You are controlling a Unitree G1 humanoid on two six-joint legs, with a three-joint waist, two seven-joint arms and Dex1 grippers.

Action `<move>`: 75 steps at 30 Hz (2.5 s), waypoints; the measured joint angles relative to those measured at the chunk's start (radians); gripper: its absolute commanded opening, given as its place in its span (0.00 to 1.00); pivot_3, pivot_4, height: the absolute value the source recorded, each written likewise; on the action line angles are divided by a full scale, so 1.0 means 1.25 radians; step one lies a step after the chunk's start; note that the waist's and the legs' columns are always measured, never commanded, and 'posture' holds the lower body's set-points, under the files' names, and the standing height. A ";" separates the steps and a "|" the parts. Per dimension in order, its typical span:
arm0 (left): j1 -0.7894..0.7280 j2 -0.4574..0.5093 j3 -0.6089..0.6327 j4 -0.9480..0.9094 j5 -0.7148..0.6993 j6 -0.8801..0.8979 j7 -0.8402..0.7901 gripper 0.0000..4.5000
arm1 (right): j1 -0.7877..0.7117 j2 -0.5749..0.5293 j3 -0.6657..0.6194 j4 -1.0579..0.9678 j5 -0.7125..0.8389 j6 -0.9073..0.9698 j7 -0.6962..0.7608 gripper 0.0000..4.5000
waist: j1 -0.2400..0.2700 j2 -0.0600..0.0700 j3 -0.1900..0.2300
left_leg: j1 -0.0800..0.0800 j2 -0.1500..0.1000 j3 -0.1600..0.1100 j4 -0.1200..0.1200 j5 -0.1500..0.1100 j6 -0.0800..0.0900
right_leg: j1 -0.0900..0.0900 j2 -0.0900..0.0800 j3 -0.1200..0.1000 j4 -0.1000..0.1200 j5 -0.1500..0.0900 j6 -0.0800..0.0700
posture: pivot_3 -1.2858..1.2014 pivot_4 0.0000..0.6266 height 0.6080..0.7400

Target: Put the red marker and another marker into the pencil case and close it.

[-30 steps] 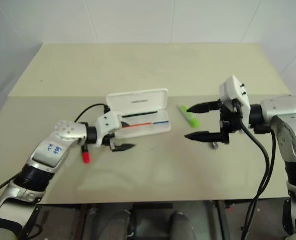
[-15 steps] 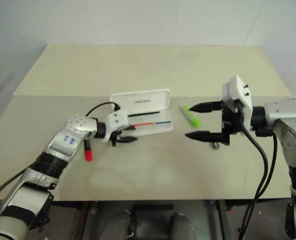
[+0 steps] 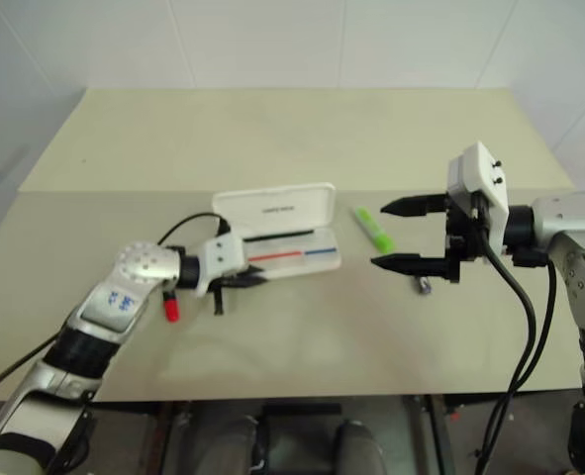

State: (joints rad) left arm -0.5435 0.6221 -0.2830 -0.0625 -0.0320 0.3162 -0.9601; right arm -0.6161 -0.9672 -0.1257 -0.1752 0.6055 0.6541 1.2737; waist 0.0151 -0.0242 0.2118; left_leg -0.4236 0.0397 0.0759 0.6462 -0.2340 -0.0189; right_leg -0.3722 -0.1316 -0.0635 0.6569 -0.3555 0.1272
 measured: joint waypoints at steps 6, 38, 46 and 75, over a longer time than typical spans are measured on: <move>0.109 0.019 -0.020 -0.176 0.002 0.049 0.000 0.00 | -0.004 0.000 0.005 0.008 -0.005 -0.002 0.000 1.00 | 0.007 0.000 0.000 | 0.000 0.000 0.000 0.000 0.000 0.000 | 0.000 0.000 0.000 0.000 0.000 0.000 | 0.52 0.24 1.00; 0.168 0.010 0.092 -0.351 -0.183 0.283 0.002 0.99 | -0.062 0.006 0.055 0.072 -0.028 -0.034 0.018 1.00 | 0.003 0.000 0.000 | 0.001 0.001 -0.001 0.001 -0.001 0.001 | 0.002 0.000 -0.001 -0.002 0.000 0.000 | 0.52 0.24 1.00; 0.265 0.119 0.267 -0.482 -0.293 0.341 0.002 0.99 | -0.101 0.024 0.088 0.121 -0.047 -0.059 0.045 1.00 | -0.007 0.000 0.000 | 0.001 0.002 -0.001 0.000 -0.001 0.000 | 0.002 0.000 0.000 -0.002 0.000 0.000 | 0.52 0.24 1.00; 0.104 -0.322 0.479 -0.540 -0.149 1.038 0.803 0.99 | -0.101 0.053 0.096 0.106 -0.037 -0.084 0.123 1.00 | -0.011 -0.004 0.000 | -0.001 0.004 -0.005 0.001 -0.006 -0.001 | 0.001 0.003 0.001 -0.007 0.001 0.001 | 0.52 0.24 1.00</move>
State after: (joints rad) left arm -0.4140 0.2200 0.3157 -0.7374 -0.2179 1.6132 0.0435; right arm -0.7426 -0.9012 -0.0052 -0.0429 0.5599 0.5494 1.4274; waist 0.0017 -0.0294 0.2112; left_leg -0.4246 0.0448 0.0701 0.6476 -0.2410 -0.0197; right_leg -0.3708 -0.1282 -0.0617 0.6484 -0.3537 0.1285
